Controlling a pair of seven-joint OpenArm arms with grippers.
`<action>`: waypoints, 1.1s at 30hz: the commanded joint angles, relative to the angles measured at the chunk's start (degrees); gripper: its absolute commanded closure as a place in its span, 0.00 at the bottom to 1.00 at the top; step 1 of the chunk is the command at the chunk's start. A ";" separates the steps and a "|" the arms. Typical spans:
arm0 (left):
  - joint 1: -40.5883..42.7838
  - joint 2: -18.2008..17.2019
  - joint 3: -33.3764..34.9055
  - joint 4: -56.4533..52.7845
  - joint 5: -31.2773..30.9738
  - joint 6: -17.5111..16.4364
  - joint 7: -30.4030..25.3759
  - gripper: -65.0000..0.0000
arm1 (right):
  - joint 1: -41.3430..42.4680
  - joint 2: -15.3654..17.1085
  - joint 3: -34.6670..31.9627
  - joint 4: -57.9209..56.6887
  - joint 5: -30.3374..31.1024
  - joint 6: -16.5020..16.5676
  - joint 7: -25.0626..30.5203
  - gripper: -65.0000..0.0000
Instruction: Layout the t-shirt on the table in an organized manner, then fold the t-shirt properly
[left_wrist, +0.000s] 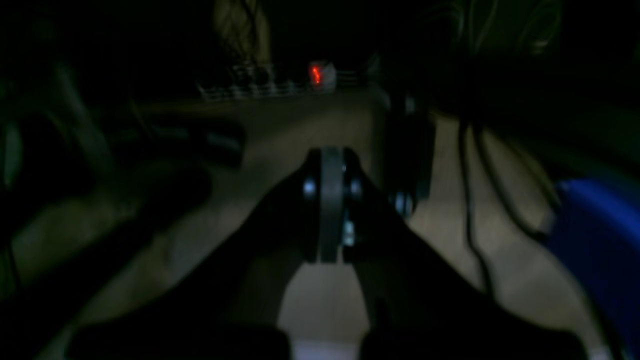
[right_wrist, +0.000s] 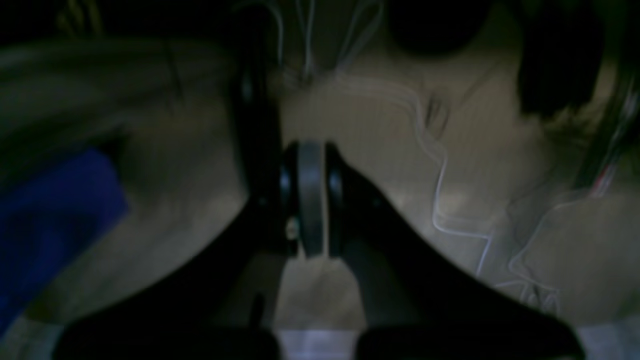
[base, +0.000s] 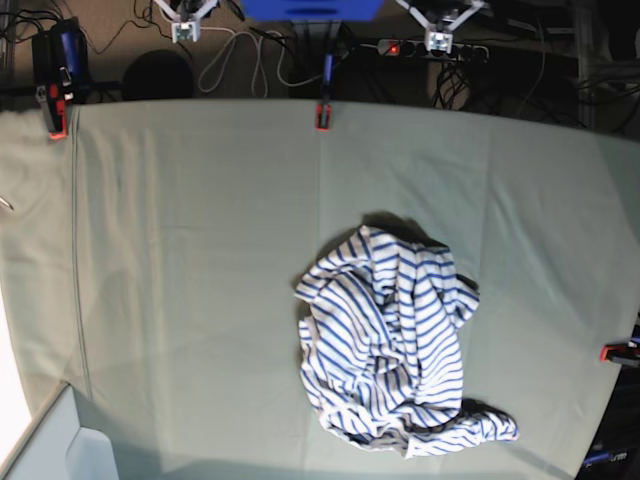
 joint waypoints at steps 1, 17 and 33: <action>2.43 -0.65 0.03 6.15 -0.19 -0.16 -0.93 1.00 | -2.09 0.59 0.10 4.26 0.23 0.41 0.61 1.00; -3.19 4.54 -10.87 47.91 -0.19 -0.60 27.02 1.00 | -5.17 5.16 -0.08 45.31 0.23 0.41 -13.72 1.00; -29.13 6.47 -11.04 31.29 -6.25 -0.60 36.87 0.59 | -1.04 5.34 -1.66 45.40 0.23 0.49 -20.31 0.70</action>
